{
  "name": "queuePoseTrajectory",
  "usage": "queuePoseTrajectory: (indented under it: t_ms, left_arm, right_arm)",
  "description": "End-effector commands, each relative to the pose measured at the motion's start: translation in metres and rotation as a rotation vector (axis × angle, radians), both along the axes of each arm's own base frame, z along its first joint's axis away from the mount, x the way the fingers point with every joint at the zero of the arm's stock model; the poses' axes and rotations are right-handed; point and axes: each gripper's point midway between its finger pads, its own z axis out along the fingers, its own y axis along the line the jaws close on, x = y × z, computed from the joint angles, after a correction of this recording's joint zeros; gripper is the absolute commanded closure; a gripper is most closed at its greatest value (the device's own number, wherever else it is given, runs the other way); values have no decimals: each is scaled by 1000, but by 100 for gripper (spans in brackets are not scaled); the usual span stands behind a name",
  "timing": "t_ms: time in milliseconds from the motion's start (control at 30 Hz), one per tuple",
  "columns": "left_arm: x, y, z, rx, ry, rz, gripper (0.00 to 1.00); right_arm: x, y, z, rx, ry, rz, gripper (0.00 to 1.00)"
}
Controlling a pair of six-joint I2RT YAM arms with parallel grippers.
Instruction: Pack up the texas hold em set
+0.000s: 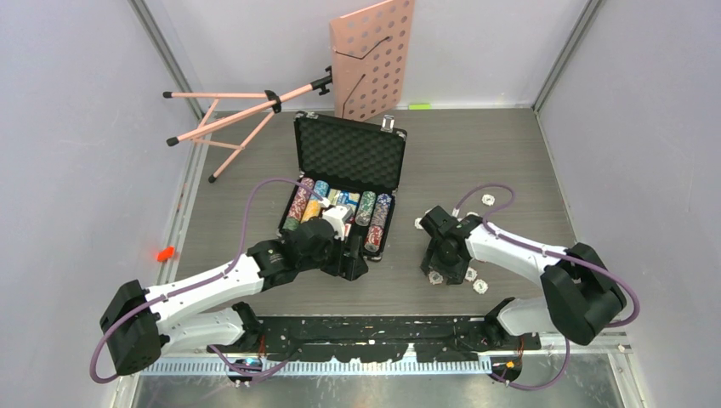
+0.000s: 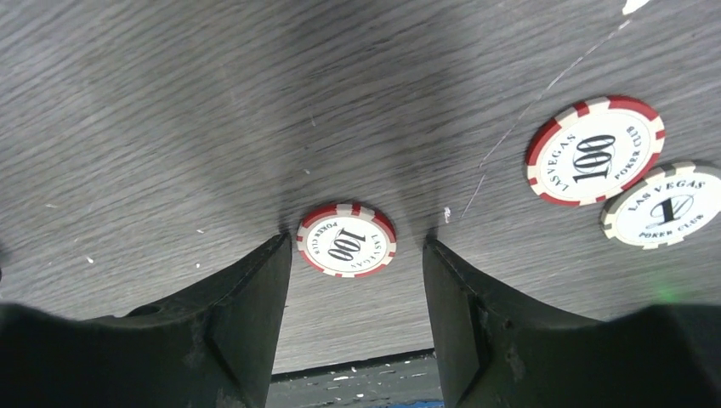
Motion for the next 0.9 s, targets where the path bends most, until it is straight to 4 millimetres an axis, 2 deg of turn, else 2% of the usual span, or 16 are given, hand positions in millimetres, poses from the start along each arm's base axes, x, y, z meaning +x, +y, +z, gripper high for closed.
queuePoseTrajectory:
  t_ms: [0, 133, 367, 600, 867]
  left_arm:
    - [3, -6, 6, -40, -15, -6, 24]
    - [3, -6, 5, -40, -17, -9, 22]
    - [1, -7, 2, -38, -10, -19, 22]
    - [-5, -27, -2, -126, 57, -44, 22]
    - [-7, -60, 7, -257, 75, -81, 24]
  right_arm:
    - [3, -3, -6, -43, 4, -46, 37]
    - [3, -3, -11, -43, 5, -62, 39]
    - [4, 1, -9, -30, 9, -60, 50]
    - [14, 13, 18, 40, -50, -55, 56]
    - [20, 25, 42, 125, -99, -81, 57]
